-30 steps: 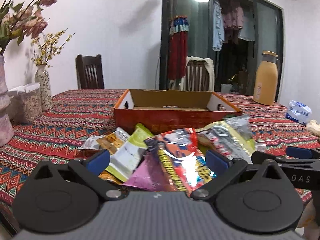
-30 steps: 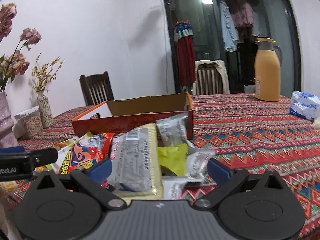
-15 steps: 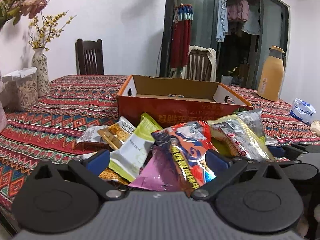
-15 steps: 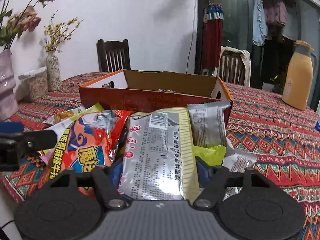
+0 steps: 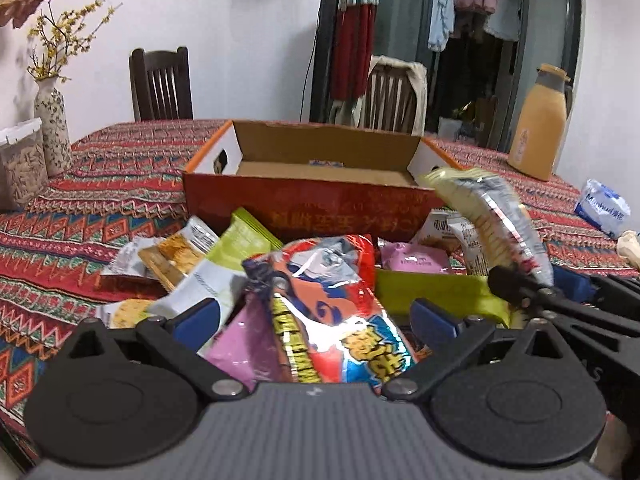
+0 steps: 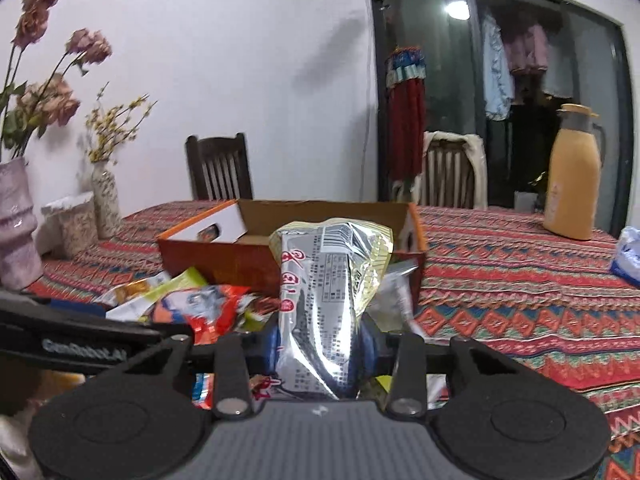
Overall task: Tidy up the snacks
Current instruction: 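Grasp the silver wafer bag with the right gripper while the left gripper grasps the red-blue chip bag, then carry both bags over the orange box and open both grippers to drop them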
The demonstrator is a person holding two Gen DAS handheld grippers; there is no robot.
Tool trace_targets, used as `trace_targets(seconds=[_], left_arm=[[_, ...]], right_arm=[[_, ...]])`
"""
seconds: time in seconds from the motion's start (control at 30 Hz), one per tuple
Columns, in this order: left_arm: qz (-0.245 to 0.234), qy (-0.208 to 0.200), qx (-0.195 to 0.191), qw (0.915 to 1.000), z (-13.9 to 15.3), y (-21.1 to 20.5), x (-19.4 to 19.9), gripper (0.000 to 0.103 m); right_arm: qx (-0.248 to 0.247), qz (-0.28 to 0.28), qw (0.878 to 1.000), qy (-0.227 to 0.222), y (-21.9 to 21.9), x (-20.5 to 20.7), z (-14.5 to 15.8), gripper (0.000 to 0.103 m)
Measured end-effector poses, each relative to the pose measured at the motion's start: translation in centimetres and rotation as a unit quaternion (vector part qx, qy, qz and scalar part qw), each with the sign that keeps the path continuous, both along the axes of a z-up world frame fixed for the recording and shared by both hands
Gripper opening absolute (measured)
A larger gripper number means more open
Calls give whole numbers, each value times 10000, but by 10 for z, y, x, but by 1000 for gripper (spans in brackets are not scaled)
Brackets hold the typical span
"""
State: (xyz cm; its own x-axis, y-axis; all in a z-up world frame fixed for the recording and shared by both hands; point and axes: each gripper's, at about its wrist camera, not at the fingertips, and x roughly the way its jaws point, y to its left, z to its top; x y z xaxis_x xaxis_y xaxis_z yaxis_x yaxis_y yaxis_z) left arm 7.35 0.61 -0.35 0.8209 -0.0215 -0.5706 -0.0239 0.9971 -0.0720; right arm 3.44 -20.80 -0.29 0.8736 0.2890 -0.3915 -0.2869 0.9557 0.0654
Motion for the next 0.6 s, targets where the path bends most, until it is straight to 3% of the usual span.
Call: trace_targets(seconds=[0.2,0.27,0.33,0.6], left_arm=[[277,255,99,9992,-5,-19,16,101],[344,365,147,9986,-9,-23,20,94],[396,505,188,9978,-14,-25,24,78],[251,580,240,9977,-15,-23,25,59]], right_arm=[[49,-134,9999,12,-13,4,-3,38],[28,-129,9999,1,-14,5,-5,38],[27,-125,9999,13,-15,6,-7,38],[89,-146,9998,35,-18,9,-10,38]])
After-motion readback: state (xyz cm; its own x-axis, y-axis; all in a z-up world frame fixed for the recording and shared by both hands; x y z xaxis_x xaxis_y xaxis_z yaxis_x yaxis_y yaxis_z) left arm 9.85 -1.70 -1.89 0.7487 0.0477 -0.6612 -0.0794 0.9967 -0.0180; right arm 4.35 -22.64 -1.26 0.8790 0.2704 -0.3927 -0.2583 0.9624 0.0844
